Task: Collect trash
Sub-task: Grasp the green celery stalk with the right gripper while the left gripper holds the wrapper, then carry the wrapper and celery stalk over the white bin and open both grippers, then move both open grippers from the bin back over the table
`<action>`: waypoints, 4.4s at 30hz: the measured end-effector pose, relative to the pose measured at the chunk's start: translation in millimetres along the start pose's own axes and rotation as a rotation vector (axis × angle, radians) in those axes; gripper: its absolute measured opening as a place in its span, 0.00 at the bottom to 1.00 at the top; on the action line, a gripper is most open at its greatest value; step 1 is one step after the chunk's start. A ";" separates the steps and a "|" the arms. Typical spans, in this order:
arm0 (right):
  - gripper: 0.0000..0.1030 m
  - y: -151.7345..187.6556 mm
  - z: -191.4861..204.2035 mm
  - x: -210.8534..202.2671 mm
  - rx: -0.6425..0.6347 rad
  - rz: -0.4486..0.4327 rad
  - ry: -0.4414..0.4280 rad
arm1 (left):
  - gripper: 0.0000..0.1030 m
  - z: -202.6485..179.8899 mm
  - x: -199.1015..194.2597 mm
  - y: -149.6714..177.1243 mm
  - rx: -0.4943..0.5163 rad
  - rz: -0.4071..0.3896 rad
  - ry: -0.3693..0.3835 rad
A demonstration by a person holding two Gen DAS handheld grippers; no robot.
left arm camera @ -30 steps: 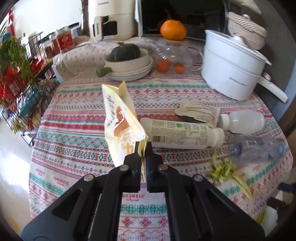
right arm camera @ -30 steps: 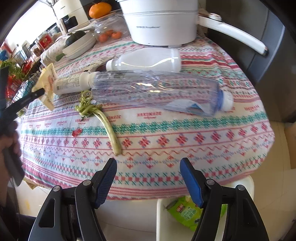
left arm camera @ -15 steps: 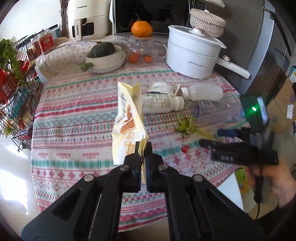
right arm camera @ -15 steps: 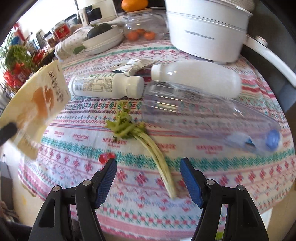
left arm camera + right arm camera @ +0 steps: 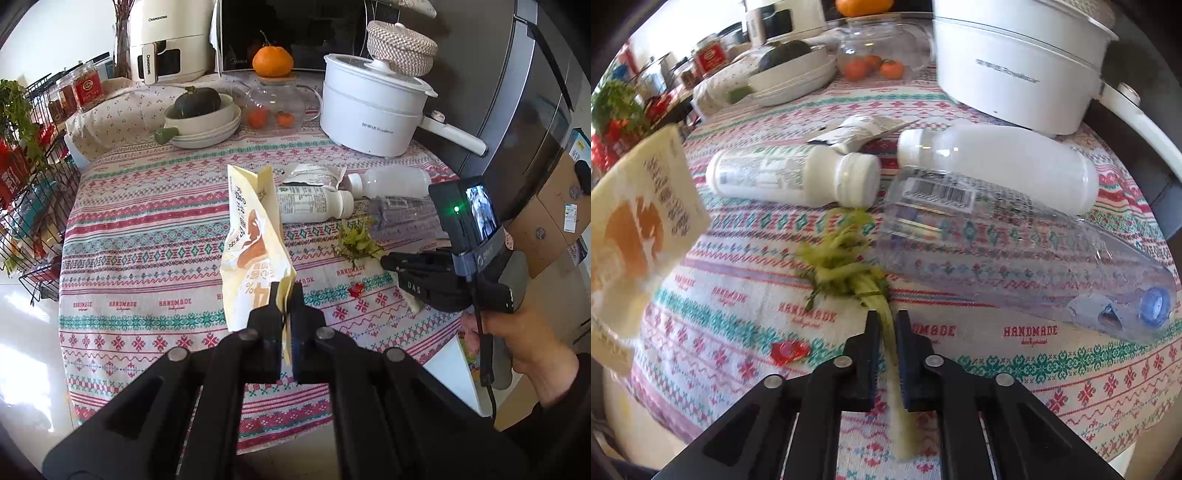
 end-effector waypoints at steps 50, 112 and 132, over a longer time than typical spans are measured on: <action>0.07 199.4 -254.3 -136.8 0.238 0.094 0.048 | 0.04 -288.7 46.0 108.2 0.465 0.386 0.478; 0.67 156.6 -243.5 -127.3 0.251 0.088 0.096 | 0.77 -174.2 80.1 3.8 0.344 0.235 0.137; 0.74 125.9 -219.3 -100.9 0.160 0.093 0.121 | 0.78 -20.0 176.7 -81.8 0.680 0.431 -0.037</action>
Point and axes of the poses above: each gripper's, at about its wrist camera, not at the fingertips, and x roughly the way its jaws point, z to its left, y to its underside, the point moved 7 cm from there along x, roughly the way its jaws point, and after that the axes turned 12 degrees about y, right-handed, at the moved point
